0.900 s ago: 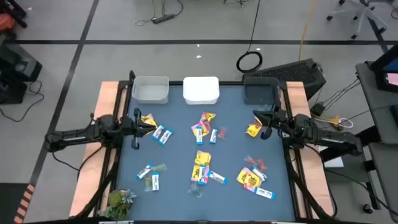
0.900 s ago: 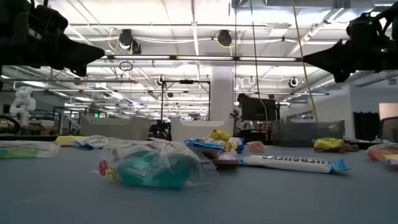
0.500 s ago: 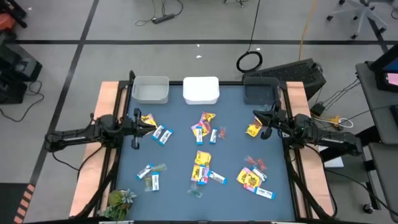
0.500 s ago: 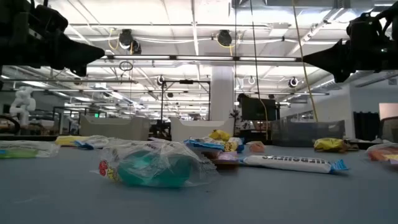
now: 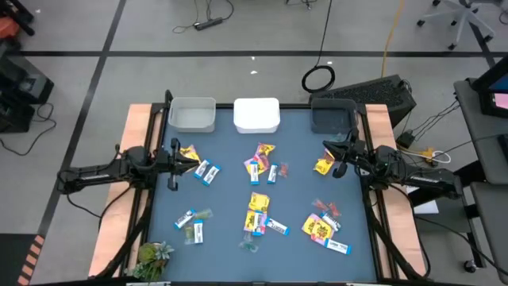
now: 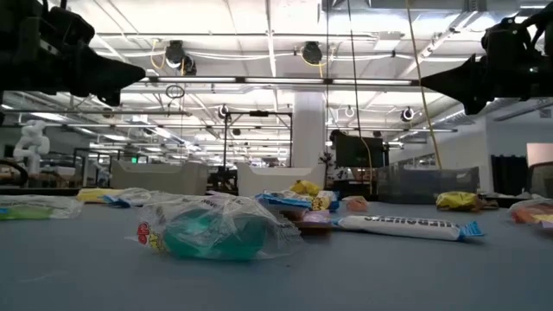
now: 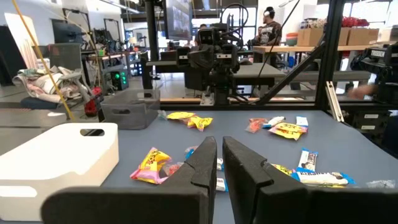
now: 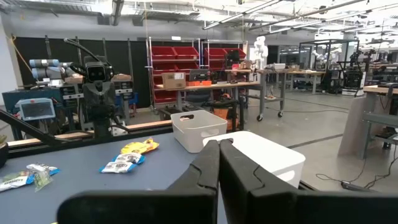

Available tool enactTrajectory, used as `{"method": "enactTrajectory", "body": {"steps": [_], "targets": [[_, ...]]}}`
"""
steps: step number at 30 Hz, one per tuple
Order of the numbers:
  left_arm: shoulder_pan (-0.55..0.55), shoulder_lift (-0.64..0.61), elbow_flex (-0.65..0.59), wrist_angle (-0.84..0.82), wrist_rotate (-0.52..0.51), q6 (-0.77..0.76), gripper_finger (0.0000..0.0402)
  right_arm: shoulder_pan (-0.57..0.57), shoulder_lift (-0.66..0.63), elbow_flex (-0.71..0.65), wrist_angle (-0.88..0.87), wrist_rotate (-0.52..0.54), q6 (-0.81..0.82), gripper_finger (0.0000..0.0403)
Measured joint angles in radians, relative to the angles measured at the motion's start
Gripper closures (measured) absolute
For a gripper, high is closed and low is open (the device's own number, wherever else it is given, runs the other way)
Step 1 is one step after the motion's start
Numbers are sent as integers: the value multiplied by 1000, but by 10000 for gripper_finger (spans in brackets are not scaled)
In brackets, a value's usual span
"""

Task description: Sort candy

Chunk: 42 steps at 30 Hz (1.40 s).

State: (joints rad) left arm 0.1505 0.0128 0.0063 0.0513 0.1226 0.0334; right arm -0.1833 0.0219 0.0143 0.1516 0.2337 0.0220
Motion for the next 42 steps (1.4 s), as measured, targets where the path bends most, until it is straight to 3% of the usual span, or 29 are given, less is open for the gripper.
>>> {"method": "enactTrajectory", "body": {"steps": [18, 36, 42], "targets": [[0, 0, 0, 17, -15, -1, 365, 0, 0, 0, 0, 0, 0, 403], [0, 0, 0, 468, 3, -54, 365, 0, 0, 0, 0, 0, 0, 403], [0, 52, 77, 256, 11, -128, 368, 0, 0, 0, 0, 0, 0, 403]]}}
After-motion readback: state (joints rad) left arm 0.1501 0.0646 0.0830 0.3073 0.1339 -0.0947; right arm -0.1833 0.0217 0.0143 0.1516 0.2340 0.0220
